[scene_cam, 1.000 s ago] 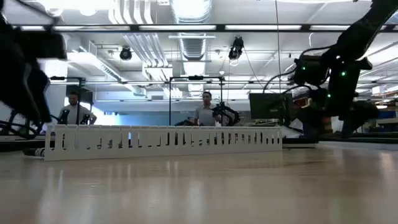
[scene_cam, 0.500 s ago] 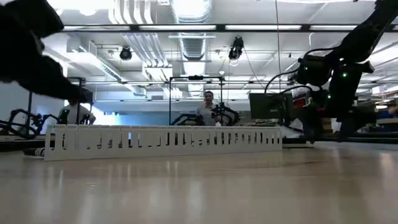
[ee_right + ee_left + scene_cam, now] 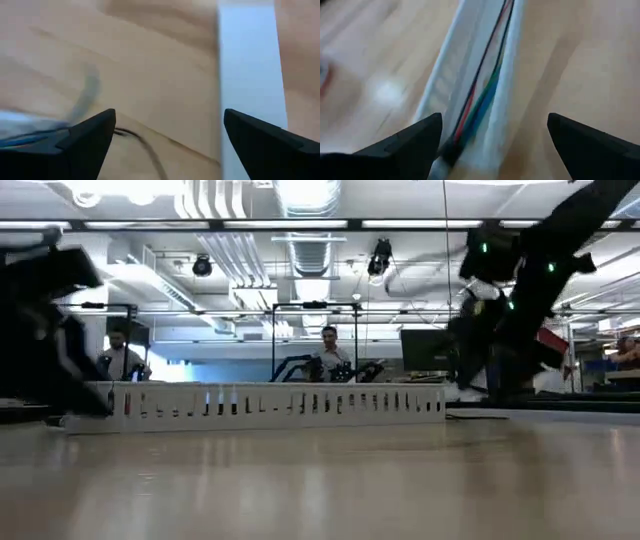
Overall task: Ziptie cables
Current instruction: Close the white cable duct
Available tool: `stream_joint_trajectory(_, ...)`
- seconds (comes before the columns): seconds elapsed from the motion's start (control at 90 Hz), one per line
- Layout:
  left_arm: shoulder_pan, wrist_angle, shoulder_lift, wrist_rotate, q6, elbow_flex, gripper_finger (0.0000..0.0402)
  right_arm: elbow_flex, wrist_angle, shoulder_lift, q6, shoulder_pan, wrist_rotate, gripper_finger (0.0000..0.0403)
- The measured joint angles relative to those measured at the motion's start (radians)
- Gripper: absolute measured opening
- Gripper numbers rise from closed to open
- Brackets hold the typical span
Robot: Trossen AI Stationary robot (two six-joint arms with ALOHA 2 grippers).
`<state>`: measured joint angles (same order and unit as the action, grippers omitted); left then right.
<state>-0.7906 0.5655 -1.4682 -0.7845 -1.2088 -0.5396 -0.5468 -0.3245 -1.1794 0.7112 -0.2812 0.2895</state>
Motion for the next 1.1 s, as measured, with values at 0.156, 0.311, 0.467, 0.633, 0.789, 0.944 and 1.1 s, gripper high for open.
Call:
stream_joint_trajectory(0.156, -0.015, 0.196, 0.066, 0.125, -0.122, 0.000, 0.0349, -0.031, -0.037, 0.075, -0.105, 0.050, 0.107, 0.0359)
stream_joint_trajectory(0.311, -0.047, 0.201, 0.170, 0.112, -0.128, 0.000, 0.0349, 0.033, -0.157, 0.121, -0.125, 0.037, 0.251, 0.0359)
stream_joint_trajectory(0.467, -0.067, 0.129, 0.249, -0.043, -0.084, 0.000, 0.0349, 0.118, -0.140, 0.110, -0.114, -0.007, 0.234, 0.0359)
stream_joint_trajectory(0.633, -0.066, -0.087, 0.270, -0.127, 0.104, -0.002, 0.0349, 0.191, -0.037, 0.085, -0.111, -0.081, 0.113, 0.0359)
stream_joint_trajectory(0.789, -0.068, -0.302, 0.248, -0.236, 0.268, -0.001, 0.0349, 0.256, 0.096, 0.051, -0.078, -0.102, 0.058, 0.0359)
stream_joint_trajectory(0.944, -0.066, -0.510, 0.238, -0.364, 0.454, -0.001, 0.0349, 0.307, 0.314, 0.004, -0.077, -0.085, 0.035, 0.0359)
stream_joint_trajectory(1.1, -0.033, -0.611, 0.245, -0.427, 0.547, -0.002, 0.0349, 0.356, 0.585, -0.058, -0.103, -0.023, 0.052, 0.0359)
